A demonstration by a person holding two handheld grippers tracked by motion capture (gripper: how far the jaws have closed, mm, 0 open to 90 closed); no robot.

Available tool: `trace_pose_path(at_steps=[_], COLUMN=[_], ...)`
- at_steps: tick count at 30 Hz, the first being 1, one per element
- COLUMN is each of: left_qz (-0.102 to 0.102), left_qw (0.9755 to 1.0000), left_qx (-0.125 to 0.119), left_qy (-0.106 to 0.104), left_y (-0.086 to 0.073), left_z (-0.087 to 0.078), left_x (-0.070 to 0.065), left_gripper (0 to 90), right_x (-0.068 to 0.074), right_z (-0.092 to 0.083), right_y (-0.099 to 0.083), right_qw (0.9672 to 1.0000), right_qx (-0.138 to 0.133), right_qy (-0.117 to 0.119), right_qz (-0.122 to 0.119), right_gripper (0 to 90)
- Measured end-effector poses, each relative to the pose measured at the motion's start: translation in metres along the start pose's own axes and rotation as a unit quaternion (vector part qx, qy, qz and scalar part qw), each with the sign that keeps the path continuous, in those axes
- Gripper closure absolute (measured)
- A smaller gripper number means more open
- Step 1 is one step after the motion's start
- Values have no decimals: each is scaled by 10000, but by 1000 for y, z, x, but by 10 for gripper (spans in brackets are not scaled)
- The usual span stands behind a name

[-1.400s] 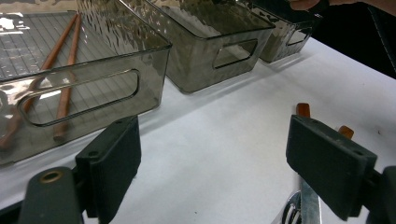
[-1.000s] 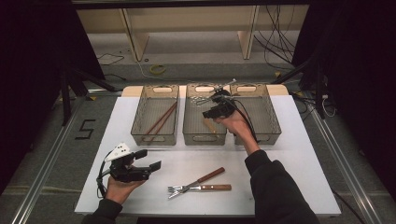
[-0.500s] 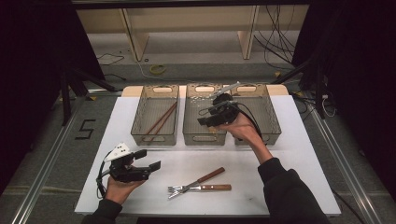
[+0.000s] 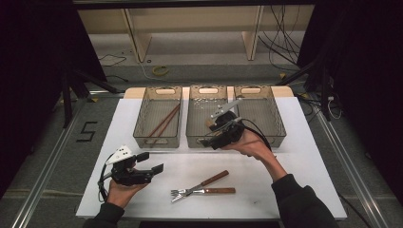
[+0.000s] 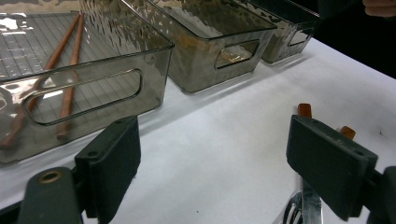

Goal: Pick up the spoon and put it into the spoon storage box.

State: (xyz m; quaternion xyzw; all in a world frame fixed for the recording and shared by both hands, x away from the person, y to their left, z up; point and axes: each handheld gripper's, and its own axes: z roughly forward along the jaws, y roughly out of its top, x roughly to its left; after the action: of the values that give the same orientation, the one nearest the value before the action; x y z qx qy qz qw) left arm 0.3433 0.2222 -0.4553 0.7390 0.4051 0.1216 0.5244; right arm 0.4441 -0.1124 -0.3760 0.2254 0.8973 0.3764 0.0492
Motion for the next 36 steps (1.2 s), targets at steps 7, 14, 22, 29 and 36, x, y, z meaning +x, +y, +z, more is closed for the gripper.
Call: trace_pose_path(at_steps=[7,14,22,29,36], left_qz=[-1,8,5,1,9], left_qw=[10000,10000,10000,10000,10000], left_qx=[-2,-3,-5,-3,-8], left_qy=[7,8,15,22,22], left_y=[0,0,0,0,1], left_z=[0,0,0,0,0], left_x=[0,0,0,0,0], left_gripper=[175,175,175,175,175], right_x=[14,21,28,35,41], right_z=[3,5,11,15,21], right_y=[-16,-26,-34,-40,-43], right_qw=[9997,9993,9987,9975,9954], right_qx=[117,236,335,421,645], right_qy=[126,170,262,382,444], right_qz=[-143,-231,-292,-413,-556], right_gripper=[309,309,303,294,291])
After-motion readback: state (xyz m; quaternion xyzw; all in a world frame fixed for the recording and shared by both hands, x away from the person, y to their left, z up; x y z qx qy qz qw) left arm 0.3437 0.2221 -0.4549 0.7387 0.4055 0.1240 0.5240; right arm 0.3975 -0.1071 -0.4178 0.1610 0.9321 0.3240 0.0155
